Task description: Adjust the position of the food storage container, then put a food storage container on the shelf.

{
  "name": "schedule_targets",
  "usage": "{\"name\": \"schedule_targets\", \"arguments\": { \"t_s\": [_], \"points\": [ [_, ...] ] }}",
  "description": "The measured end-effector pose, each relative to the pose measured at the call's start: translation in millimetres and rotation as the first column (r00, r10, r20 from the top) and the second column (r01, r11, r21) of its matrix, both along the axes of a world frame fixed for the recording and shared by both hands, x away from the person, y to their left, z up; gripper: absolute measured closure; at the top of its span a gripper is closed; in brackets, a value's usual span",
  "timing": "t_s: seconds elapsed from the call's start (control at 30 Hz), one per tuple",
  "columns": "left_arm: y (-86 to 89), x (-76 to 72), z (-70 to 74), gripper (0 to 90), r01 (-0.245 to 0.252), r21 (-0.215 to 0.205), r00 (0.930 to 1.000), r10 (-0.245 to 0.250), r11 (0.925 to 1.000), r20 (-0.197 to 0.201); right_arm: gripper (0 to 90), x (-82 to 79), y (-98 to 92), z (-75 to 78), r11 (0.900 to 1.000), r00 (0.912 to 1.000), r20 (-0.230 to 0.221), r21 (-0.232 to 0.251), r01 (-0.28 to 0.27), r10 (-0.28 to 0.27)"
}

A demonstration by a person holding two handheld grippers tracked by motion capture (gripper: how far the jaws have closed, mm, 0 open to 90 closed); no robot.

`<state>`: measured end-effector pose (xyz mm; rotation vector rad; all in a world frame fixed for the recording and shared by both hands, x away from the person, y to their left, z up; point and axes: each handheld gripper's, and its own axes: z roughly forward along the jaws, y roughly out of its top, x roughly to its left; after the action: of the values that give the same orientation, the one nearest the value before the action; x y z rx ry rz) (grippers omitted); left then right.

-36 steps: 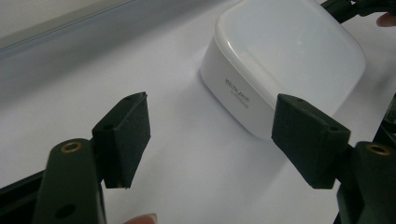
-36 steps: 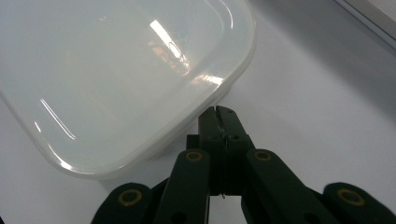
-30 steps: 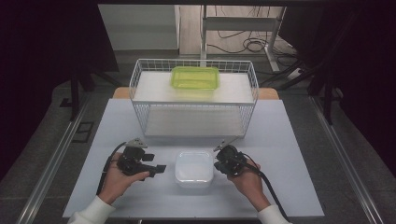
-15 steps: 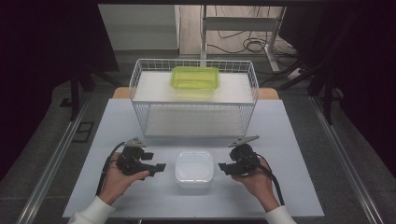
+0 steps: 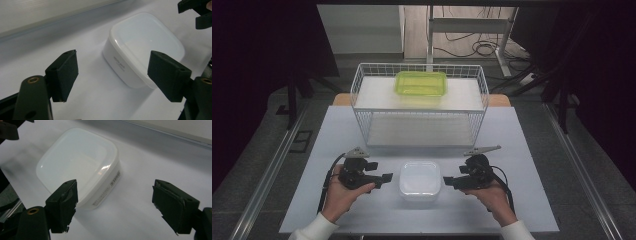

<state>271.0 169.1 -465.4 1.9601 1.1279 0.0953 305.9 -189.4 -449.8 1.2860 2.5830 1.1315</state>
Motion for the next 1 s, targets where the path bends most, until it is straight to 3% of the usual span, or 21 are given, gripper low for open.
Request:
{"name": "schedule_targets", "arguments": {
  "t_s": [0.43, 0.67, 1.0],
  "points": [
    [-5.6, 2.7, -2.7, 25.2, 0.009, -0.094, 0.9973, -0.016, 0.9955, -0.071, 28.2, 0.9, 3.0, 2.2, 0.996, 0.9995, -0.024, 0.082, -0.016, 0.018],
    [-15.9, 9.2, -5.8, 31.1, 0.003, -0.147, 0.9902, -0.023, 0.9892, -0.138, 32.7, 2.4, 2.6, 1.2, 0.994, 0.9990, -0.044, 0.111, -0.004, 0.009],
    [-21.4, 18.6, -19.0, 36.7, -0.022, -0.207, 0.9651, -0.033, 0.9781, -0.260, 37.1, 4.7, 6.3, -7.0, 0.991, 0.9966, -0.082, 0.137, 0.001, 0.010]
  ]
}}
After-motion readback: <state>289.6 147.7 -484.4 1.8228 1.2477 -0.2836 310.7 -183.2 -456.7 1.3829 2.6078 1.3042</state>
